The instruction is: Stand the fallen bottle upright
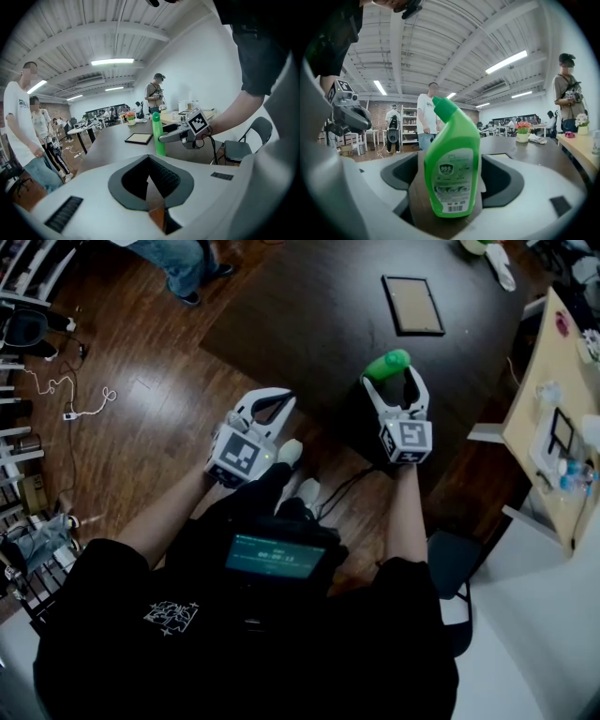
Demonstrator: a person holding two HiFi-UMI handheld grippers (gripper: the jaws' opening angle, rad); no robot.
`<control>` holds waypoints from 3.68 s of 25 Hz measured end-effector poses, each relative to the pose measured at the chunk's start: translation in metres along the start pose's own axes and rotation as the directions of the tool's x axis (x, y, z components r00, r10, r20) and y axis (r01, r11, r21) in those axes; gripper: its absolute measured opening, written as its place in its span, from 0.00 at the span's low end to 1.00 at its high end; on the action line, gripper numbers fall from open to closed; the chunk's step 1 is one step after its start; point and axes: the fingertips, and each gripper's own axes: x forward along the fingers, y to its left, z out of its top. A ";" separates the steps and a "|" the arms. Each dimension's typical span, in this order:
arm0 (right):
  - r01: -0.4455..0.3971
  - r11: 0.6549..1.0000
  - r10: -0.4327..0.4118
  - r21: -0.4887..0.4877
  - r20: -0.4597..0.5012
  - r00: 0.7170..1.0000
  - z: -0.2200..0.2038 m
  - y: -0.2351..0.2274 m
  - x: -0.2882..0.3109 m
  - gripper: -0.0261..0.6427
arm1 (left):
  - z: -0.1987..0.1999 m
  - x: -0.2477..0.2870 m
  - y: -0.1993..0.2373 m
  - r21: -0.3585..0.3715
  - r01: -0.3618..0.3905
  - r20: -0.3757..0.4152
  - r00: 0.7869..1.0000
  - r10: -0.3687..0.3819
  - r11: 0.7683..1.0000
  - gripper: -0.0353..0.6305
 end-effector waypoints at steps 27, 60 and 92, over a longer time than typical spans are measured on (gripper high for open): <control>0.192 0.962 -0.193 0.193 -0.017 0.981 0.026 0.028 -0.168 0.39 | 0.038 -0.018 -0.074 0.027 0.119 0.136 0.983 -0.122 0.993 0.06; 0.209 0.965 -0.232 0.155 0.144 0.962 0.092 0.148 -0.258 0.06 | 0.075 -0.085 -0.096 -0.041 0.169 0.306 0.940 -0.148 0.985 0.06; 0.229 0.965 -0.246 0.130 0.142 0.959 0.097 0.326 -0.326 0.06 | 0.029 -0.258 -0.132 0.002 0.219 0.377 0.904 -0.203 0.976 0.06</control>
